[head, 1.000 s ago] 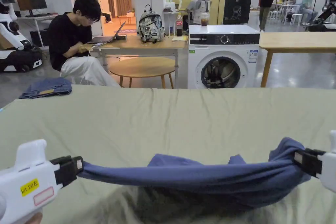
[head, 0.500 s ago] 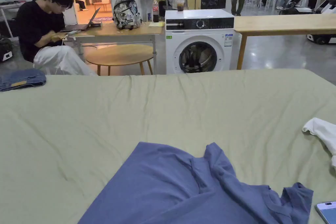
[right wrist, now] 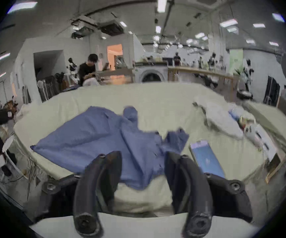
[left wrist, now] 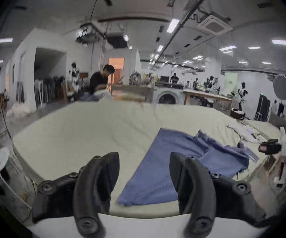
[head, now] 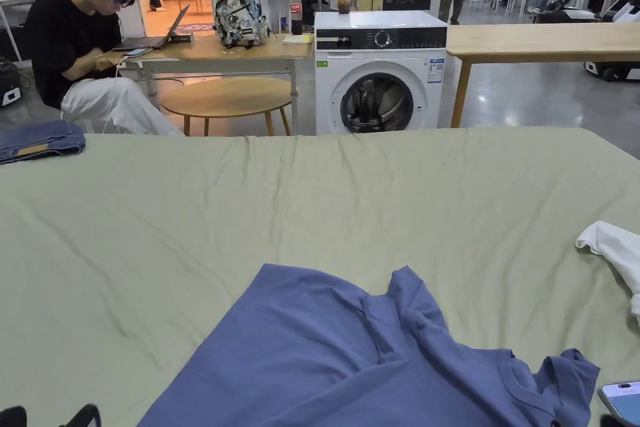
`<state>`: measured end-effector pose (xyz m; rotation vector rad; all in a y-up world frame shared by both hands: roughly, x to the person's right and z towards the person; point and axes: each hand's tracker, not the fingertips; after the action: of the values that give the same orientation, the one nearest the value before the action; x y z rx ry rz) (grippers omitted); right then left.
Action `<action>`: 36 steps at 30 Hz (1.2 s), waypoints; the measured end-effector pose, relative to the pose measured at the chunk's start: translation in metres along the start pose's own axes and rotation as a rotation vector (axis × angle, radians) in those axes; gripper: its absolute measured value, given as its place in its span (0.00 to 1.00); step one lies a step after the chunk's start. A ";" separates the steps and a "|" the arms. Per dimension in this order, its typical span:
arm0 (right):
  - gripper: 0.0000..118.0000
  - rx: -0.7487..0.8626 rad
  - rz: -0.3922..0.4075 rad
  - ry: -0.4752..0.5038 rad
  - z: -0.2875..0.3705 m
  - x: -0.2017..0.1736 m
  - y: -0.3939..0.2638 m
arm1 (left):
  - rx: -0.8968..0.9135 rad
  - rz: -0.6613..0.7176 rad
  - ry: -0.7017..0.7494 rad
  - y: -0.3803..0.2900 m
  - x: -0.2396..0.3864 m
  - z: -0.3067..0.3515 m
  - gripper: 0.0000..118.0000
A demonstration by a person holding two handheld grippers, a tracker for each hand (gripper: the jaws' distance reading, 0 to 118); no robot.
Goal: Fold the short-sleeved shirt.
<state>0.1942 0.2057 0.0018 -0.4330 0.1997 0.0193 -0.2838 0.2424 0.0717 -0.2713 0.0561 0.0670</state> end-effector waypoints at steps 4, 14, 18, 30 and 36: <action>0.00 0.071 0.023 0.054 -0.004 -0.029 0.018 | 0.020 -0.047 -0.063 0.014 0.025 0.006 0.15; 0.00 0.073 0.011 0.125 -0.012 -0.046 0.018 | -0.103 -0.001 -0.028 0.012 0.015 0.000 0.00; 0.00 0.036 -0.004 0.129 -0.013 -0.038 0.011 | -0.245 0.121 -0.024 -0.016 -0.027 -0.022 0.41; 0.00 -0.062 -0.105 0.097 -0.016 -0.015 -0.004 | -0.466 0.318 0.028 -0.120 -0.070 -0.111 0.45; 0.00 -0.071 -0.071 0.072 -0.023 -0.013 0.001 | -0.497 0.178 0.111 -0.122 -0.054 -0.120 0.27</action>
<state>0.1774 0.1967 -0.0166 -0.5119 0.2549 -0.0593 -0.3345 0.0895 -0.0079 -0.7664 0.1743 0.2438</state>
